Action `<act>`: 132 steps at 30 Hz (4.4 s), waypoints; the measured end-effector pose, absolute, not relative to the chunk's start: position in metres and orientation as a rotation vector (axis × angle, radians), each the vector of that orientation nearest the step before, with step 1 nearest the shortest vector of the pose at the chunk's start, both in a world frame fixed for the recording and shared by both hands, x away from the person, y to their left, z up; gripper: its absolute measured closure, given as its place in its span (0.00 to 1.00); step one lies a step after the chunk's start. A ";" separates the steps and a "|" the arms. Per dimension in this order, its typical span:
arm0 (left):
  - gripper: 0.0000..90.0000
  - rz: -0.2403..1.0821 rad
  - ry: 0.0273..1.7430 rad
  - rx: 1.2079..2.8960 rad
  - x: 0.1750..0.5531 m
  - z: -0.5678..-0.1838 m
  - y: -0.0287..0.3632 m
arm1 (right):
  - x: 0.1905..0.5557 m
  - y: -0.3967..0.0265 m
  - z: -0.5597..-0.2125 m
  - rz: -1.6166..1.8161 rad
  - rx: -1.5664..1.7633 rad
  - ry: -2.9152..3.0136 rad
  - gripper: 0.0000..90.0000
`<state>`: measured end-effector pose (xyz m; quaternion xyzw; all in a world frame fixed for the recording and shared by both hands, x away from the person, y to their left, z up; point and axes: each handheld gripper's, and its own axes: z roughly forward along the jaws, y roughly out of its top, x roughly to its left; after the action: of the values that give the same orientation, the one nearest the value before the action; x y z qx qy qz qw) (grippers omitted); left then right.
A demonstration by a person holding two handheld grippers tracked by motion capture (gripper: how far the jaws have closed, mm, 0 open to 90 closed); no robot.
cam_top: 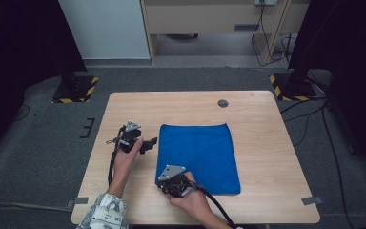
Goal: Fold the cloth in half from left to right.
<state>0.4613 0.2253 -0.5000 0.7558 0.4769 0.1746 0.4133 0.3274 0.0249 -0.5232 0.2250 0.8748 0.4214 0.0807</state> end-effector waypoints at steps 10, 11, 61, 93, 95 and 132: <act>0.33 0.425 1.183 1.978 0.502 -0.498 0.210 | 0.314 0.036 -0.530 1.310 0.711 2.599 0.95; 0.34 0.418 1.191 1.977 0.505 -0.499 0.209 | 0.314 0.038 -0.531 1.318 0.713 2.598 0.95; 0.97 0.319 1.227 1.972 0.521 -0.477 0.211 | 0.291 0.042 -0.501 1.364 0.743 2.464 0.97; 0.97 0.315 1.240 1.972 0.523 -0.478 0.182 | 0.290 0.022 -0.497 1.462 0.802 2.442 0.97; 0.97 0.317 1.232 1.979 0.524 -0.479 0.172 | 0.291 0.011 -0.498 1.446 0.813 2.443 0.97; 0.96 0.252 1.165 2.022 0.525 -0.494 0.074 | 0.275 -0.077 -0.500 1.287 0.824 2.454 0.96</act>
<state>0.5254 0.0737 -0.4944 0.7945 0.4577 0.0989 0.3866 0.2750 -0.0772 -0.5005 0.2827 0.8422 0.4418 0.1250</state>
